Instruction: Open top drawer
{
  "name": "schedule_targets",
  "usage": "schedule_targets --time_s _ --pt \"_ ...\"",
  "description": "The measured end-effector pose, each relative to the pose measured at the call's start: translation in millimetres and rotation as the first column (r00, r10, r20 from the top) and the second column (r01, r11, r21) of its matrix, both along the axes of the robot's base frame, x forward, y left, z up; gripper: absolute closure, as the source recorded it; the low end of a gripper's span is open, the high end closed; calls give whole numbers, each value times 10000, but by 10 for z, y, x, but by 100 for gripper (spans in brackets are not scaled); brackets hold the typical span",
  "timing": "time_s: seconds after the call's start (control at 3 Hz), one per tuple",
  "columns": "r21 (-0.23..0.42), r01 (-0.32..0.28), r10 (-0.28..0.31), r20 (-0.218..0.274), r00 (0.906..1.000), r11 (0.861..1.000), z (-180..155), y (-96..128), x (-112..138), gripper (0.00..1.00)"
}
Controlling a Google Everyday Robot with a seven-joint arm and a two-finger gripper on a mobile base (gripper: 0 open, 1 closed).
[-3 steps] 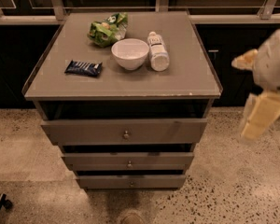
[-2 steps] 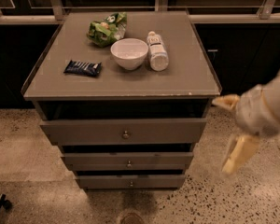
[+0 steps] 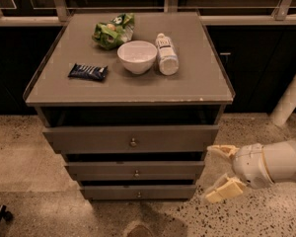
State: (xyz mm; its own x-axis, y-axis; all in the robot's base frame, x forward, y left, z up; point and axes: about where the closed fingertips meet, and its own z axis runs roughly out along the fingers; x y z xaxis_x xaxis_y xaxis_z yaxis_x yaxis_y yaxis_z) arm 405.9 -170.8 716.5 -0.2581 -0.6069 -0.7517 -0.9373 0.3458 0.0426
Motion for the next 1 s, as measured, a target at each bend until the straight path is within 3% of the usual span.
schedule_targets --time_s 1.0 --pt "-3 34 -34 -21 10000 10000 1 -8 5 88"
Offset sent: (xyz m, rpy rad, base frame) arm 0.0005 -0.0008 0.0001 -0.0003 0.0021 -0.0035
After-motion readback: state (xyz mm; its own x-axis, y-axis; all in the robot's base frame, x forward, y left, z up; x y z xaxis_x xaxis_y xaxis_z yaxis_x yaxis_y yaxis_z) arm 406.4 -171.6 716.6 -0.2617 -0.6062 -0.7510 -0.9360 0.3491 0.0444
